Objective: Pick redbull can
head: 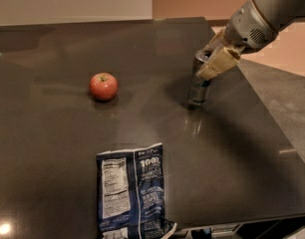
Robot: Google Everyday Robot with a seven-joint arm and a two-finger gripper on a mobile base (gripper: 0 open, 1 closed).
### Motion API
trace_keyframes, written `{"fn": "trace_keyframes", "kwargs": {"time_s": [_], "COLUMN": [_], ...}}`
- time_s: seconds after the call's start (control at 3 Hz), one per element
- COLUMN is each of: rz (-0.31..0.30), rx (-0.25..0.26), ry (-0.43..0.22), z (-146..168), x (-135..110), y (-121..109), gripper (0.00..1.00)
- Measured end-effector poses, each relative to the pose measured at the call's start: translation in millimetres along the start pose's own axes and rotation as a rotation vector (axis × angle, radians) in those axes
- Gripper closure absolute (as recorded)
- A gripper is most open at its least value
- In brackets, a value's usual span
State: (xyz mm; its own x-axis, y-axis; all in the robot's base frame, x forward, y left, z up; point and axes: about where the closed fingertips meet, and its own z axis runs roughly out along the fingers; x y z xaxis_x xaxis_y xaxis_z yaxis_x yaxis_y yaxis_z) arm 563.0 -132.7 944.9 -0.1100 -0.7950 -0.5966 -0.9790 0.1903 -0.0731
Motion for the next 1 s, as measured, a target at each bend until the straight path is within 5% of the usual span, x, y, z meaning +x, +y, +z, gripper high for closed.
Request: {"fn": "trace_keyframes", "kwargs": {"time_s": [0.33,0.67,1.0], "rz": [-0.048,-0.121,-0.122], "rx": [-0.028,-0.062,-0.062], "ry": [-0.014,-0.024,-0.024], "z": [-21,-53,-53], "x": [-28,-64,-64], "y": [11,29,29], "gripper": [1.00,1.00,1.00]}}
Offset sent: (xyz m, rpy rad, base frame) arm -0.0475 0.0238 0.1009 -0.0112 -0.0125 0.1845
